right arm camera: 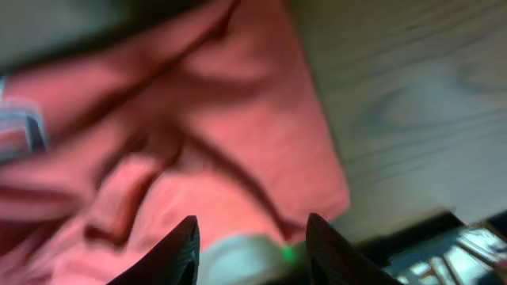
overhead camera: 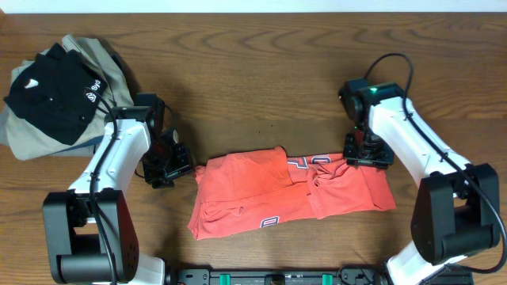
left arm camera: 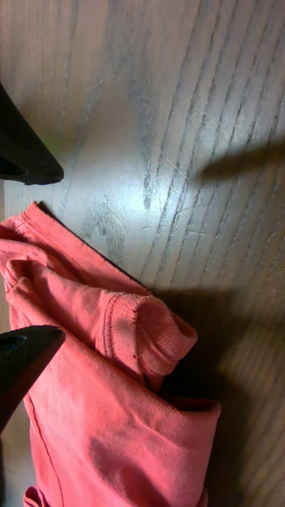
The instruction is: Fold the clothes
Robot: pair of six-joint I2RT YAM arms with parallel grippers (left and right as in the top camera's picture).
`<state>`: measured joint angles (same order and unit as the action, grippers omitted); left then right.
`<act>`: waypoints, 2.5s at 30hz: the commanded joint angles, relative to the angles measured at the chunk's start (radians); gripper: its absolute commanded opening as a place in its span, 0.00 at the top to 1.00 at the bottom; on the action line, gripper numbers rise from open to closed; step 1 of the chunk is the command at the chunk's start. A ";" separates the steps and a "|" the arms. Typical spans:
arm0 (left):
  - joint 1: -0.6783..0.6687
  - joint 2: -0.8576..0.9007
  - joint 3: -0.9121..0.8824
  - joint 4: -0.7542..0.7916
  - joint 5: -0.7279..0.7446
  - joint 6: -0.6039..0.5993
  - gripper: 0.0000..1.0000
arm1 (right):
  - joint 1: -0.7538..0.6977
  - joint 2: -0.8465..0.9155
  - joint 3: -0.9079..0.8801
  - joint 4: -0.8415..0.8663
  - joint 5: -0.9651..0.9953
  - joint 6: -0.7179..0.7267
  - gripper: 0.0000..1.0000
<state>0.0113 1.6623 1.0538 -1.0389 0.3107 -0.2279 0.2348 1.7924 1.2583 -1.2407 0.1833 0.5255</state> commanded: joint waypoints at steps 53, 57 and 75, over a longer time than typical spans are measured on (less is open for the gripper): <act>0.002 -0.005 0.010 0.003 -0.005 0.006 0.41 | 0.053 -0.004 -0.084 0.147 -0.355 -0.472 0.31; 0.002 -0.005 0.010 0.001 -0.005 0.006 0.41 | 0.093 0.024 -0.084 0.080 -0.365 -0.471 0.82; 0.002 -0.005 0.010 0.002 -0.005 0.006 0.41 | 0.105 0.000 -0.071 -0.077 -0.547 -0.577 0.40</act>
<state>0.0113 1.6623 1.0538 -1.0325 0.3107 -0.2283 0.3317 1.8107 1.1759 -1.3563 -0.3466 -0.0853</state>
